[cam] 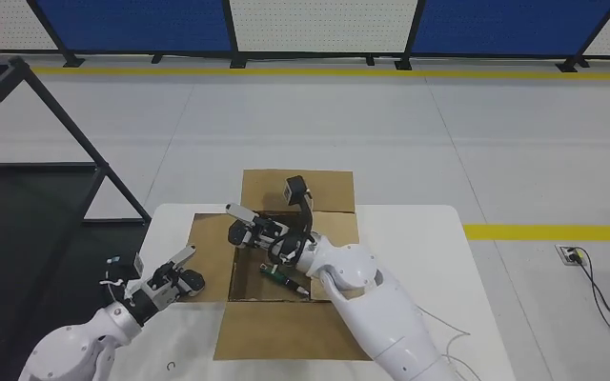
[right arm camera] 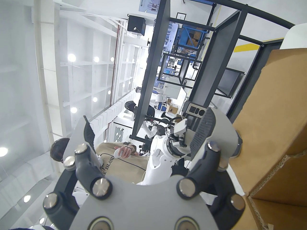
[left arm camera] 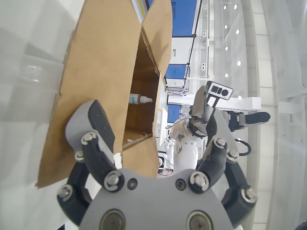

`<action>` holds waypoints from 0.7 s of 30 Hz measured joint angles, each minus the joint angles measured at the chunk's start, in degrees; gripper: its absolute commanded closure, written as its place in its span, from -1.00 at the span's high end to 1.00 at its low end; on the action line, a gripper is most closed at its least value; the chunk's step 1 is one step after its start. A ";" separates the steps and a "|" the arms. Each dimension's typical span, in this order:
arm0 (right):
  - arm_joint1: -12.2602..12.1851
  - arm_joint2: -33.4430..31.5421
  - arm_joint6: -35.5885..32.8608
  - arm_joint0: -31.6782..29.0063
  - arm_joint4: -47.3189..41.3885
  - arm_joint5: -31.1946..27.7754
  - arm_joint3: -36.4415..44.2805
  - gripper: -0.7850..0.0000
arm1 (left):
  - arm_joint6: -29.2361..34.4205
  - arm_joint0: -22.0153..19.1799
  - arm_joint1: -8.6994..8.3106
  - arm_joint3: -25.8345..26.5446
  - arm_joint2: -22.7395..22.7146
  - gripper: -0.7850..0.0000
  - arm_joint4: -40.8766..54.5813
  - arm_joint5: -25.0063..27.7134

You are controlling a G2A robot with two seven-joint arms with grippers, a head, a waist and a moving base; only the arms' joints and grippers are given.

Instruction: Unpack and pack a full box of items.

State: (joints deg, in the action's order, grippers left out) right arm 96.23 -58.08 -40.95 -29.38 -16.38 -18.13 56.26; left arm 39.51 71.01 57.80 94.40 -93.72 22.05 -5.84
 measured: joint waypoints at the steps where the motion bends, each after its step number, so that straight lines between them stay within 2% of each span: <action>1: -0.08 -0.14 -0.13 -0.27 0.09 0.07 0.44 1.00 | 0.02 -0.20 0.01 -0.26 0.26 1.00 -0.16 -0.01; 14: -0.63 -1.05 -0.26 -2.14 0.98 1.43 3.23 1.00 | 1.20 -2.35 0.07 -3.72 3.43 1.00 -2.16 0.13; 21: -0.66 -1.13 -0.71 -2.03 0.63 1.38 3.03 1.00 | 0.90 -2.66 -0.04 -3.54 2.36 1.00 -1.27 0.69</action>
State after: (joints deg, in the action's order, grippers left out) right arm 95.57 -59.21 -41.65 -31.41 -15.75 -16.75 59.29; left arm 40.41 68.34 57.76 90.86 -91.36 20.78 -5.15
